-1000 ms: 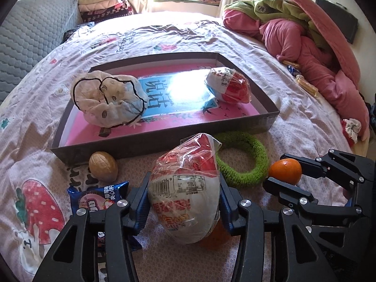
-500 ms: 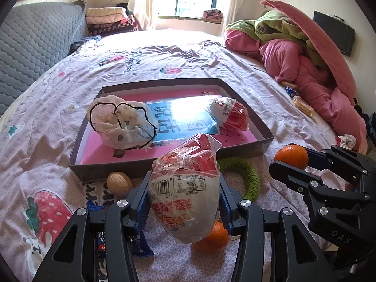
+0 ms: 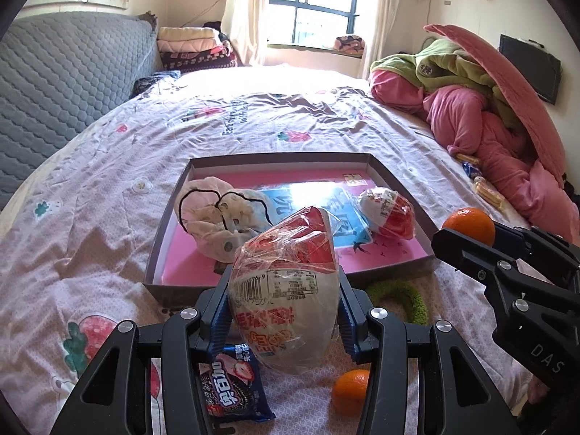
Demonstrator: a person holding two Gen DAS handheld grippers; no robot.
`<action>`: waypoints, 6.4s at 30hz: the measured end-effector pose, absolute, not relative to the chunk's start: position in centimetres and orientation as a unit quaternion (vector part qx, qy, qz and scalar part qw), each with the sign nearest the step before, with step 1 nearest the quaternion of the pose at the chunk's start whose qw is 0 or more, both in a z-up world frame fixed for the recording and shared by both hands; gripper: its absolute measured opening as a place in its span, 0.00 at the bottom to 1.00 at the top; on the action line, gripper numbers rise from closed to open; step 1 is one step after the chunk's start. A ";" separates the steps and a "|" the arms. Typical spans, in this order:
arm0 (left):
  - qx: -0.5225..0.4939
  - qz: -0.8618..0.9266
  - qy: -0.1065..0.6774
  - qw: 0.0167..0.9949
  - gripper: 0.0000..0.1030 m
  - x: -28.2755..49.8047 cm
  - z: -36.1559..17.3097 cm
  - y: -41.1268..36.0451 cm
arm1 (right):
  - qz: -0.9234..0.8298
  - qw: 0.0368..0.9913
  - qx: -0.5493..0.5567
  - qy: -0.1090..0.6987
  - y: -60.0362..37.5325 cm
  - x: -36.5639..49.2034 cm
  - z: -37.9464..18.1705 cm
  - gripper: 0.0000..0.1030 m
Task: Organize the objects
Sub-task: 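Lift the white package and the orange and carry both over the tray, then lower the white package and the orange onto the book in the tray, then open left tool on the white package while right tool releases the orange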
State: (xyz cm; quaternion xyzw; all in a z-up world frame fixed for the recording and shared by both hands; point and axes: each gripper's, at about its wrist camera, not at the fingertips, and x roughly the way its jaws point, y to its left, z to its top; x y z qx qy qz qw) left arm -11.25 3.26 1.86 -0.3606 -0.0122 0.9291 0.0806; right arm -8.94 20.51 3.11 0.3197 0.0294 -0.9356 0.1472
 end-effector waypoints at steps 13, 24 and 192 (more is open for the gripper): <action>-0.353 0.933 -0.026 0.063 0.49 -12.3 2.3 1.5 | -0.946 0.131 0.296 0.029 19.1 -10.2 4.1 0.34; -0.361 0.930 -0.033 0.057 0.49 -13.0 1.9 0.5 | -0.947 0.124 0.295 0.031 18.6 -11.0 4.0 0.34; -0.424 0.904 -0.050 0.008 0.56 -19.8 -3.1 -2.2 | -0.906 0.098 0.408 0.053 16.4 -18.9 -4.0 0.49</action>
